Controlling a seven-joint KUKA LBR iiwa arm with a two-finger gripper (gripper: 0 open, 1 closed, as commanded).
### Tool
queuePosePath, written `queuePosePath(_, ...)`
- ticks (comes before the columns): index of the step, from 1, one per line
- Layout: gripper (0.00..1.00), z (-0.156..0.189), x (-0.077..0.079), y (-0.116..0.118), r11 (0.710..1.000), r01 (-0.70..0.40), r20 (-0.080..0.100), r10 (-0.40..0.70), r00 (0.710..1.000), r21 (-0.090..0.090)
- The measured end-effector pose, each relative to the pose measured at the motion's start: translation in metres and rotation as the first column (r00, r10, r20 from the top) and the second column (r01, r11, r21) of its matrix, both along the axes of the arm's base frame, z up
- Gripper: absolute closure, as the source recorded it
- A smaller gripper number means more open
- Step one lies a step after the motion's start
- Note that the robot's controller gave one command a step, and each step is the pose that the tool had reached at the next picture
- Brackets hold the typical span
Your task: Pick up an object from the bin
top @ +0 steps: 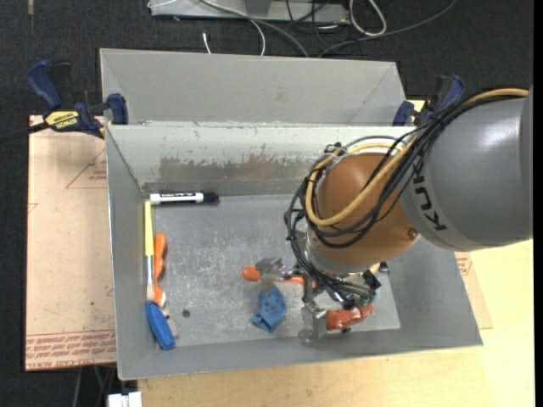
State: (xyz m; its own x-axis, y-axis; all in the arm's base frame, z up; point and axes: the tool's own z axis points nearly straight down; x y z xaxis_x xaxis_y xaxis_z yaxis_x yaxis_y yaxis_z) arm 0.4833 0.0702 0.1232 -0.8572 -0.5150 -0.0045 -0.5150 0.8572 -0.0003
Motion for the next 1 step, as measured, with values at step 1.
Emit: queuePosePath(1,0.00,-0.0378,0.0057,0.0110,0.950,-0.314,0.007,0.314,0.949,-0.003)
